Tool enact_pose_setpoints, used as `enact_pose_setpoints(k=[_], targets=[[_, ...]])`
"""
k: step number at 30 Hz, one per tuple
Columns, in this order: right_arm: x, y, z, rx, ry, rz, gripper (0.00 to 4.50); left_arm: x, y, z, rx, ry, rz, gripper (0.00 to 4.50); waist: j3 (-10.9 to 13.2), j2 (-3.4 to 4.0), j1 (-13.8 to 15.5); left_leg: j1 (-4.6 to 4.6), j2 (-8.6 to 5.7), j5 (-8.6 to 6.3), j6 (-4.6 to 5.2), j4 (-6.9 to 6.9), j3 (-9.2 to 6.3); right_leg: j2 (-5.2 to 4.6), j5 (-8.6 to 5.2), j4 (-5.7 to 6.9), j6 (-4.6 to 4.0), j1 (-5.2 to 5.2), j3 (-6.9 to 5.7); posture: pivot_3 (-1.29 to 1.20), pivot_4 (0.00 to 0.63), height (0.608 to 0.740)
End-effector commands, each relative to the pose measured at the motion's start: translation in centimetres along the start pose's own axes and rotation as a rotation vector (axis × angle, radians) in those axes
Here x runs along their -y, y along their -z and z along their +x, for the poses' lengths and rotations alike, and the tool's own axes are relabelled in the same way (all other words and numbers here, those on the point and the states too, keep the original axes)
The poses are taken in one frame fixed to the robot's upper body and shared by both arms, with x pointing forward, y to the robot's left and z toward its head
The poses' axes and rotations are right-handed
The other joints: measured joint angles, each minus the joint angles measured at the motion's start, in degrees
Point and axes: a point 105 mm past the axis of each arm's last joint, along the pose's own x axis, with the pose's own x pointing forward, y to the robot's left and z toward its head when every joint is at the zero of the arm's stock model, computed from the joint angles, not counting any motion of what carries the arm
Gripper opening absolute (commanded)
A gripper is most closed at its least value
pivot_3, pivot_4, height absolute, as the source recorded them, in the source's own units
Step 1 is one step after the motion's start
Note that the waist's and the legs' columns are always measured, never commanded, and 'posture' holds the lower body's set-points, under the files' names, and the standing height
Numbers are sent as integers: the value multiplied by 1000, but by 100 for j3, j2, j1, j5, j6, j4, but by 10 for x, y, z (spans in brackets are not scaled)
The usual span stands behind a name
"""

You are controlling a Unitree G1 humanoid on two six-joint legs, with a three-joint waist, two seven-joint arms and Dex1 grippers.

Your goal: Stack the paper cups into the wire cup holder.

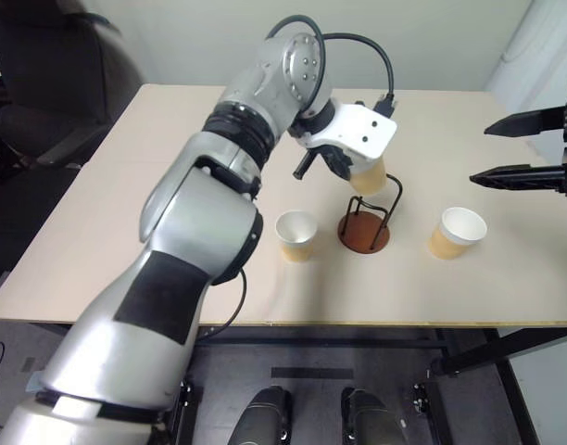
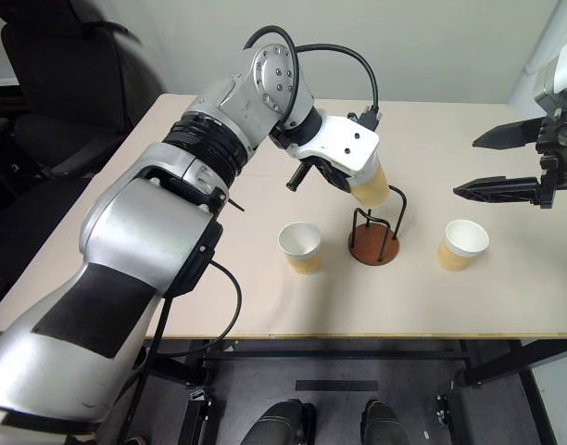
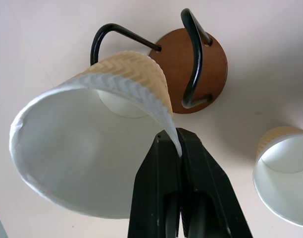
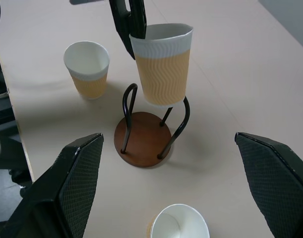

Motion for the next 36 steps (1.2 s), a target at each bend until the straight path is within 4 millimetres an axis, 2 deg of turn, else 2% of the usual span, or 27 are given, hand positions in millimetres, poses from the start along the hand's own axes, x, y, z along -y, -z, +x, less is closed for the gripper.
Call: enact_pose_setpoints(k=[1,7,22,36], targets=[[0,-13,-12,28,41,-46,4333,-16,-8,-20,-33,-73,54,48,0,0,-2,0,-2,0,0,0,3,2,0,0,0,0,-2,0,150,740],[1,-13,-12,28,42,-51,4333,-21,-19,-25,-4,-90,69,48,0,0,3,0,-3,0,1,-1,5,2,-1,-4,3,1,-3,0,150,740],[1,-13,-13,24,46,-48,4333,-19,-31,-19,42,-44,86,48,0,0,8,0,-1,-1,3,1,6,-1,-1,-3,7,2,0,0,150,740],[-1,-11,-11,30,49,-37,4333,-12,-18,-5,-30,-25,97,48,0,0,9,1,-1,-5,11,5,6,-1,1,-2,11,4,1,0,150,740]])
